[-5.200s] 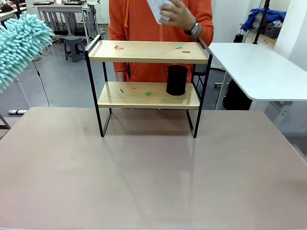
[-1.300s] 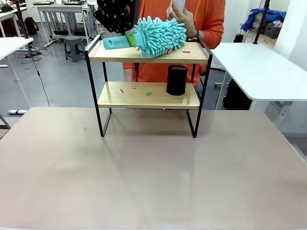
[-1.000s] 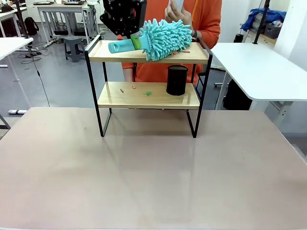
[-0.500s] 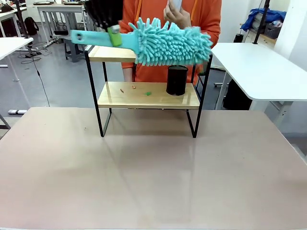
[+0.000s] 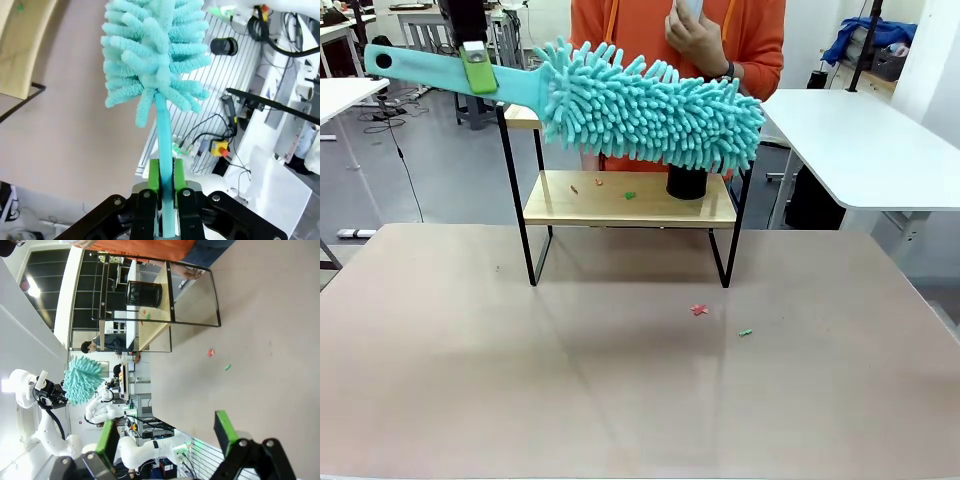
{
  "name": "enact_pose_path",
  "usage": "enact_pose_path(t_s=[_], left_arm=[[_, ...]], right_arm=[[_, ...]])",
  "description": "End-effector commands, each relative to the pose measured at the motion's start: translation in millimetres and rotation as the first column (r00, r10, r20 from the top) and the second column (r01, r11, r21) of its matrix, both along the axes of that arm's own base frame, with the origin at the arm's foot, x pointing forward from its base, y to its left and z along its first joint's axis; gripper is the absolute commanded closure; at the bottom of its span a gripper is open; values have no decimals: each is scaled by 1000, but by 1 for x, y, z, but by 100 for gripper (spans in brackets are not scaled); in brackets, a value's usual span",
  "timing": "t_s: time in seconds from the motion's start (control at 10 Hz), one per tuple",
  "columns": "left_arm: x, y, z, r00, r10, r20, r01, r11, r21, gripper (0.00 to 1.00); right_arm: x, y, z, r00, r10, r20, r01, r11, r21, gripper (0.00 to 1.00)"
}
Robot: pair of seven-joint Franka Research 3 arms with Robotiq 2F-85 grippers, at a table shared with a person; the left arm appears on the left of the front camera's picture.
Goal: Clean the shelf.
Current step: Clean the specific tier of the Shelf with the Duster once objects are removed.
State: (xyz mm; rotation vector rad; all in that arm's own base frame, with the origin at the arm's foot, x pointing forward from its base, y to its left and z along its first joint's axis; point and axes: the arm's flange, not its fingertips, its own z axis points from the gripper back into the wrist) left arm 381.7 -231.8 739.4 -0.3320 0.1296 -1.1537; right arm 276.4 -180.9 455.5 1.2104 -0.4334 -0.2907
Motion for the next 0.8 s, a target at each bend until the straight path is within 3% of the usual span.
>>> enact_pose_path(t_s=[0.0, 0.1, 0.2, 0.3, 0.4, 0.5, 0.6, 0.7], left_arm=[[-7, 12, 2, 999, 45, 11, -44, 997, -57, 88], [-8, 53, 18, 986, 165, 39, -159, 980, -123, 88], [-14, 110, 30, 940, 334, 67, -316, 928, -194, 88], [-30, 167, 33, 887, 459, 50, -433, 863, -260, 88], [-49, 212, 23, 803, 595, 11, -567, 770, -292, 88], [-67, 254, 1, 649, 759, -62, -737, 605, -302, 88], [-73, 287, -21, 432, 894, -121, -876, 384, -293, 88], [-64, 310, -48, 212, 966, -145, -957, 176, -230, 88]], right_arm=[[2, 0, 1, 999, 0, 34, 0, 1000, 6, 0], [2, 0, 1, 999, 0, 34, 0, 1000, 6, 0], [2, 0, 1, 999, 0, 34, 0, 1000, 6, 0], [2, 0, 1, 999, 0, 34, 0, 1000, 6, 0], [2, 0, 1, 999, 0, 34, 0, 1000, 6, 0], [2, 0, 1, 999, 0, 34, 0, 1000, 6, 0], [2, 0, 1, 999, 0, 34, 0, 1000, 6, 0], [2, 0, 1, 999, 0, 34, 0, 1000, 6, 0]])
